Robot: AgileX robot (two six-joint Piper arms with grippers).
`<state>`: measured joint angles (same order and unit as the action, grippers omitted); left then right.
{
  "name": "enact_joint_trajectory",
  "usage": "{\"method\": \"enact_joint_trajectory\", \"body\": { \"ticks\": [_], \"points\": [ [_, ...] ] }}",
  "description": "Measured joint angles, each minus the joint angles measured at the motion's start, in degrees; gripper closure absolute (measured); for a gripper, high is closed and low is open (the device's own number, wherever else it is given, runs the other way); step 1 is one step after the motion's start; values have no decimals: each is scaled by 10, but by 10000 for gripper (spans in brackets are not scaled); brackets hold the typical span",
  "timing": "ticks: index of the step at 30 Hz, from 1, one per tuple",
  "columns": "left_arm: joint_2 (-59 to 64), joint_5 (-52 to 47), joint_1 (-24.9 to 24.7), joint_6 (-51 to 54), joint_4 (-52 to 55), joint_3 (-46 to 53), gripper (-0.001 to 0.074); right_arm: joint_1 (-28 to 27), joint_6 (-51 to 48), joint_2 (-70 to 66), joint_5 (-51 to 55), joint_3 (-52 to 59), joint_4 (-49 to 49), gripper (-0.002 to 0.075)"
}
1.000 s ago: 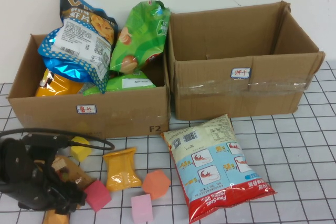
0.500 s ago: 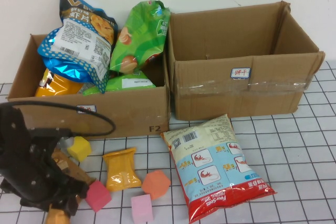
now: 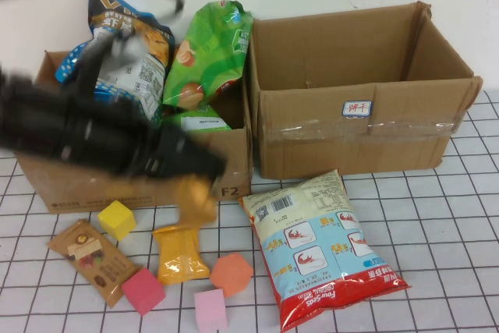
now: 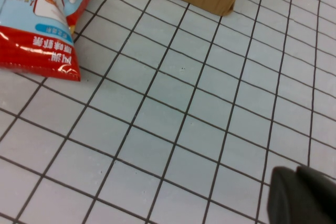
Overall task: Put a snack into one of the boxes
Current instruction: Place the biscuit in the biscuit box
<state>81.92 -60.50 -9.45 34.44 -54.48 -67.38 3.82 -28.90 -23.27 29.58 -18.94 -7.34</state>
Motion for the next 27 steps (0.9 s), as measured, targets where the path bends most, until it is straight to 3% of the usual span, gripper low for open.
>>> {"method": "enact_joint_trajectory", "body": {
  "ticks": [5, 13, 22, 27],
  "points": [
    [11, 81, -73, 43, -23, -98, 435, 0, 0, 0, 0, 0, 0, 727],
    [114, 331, -186, 114, -34, -227, 435, 0, 0, 0, 0, 0, -1, 727],
    [276, 605, -220, 187, -72, -289, 435, 0, 0, 0, 0, 0, -2, 727],
    [322, 637, -220, 193, -78, -294, 435, 0, 0, 0, 0, 0, -2, 727]
  ]
}}
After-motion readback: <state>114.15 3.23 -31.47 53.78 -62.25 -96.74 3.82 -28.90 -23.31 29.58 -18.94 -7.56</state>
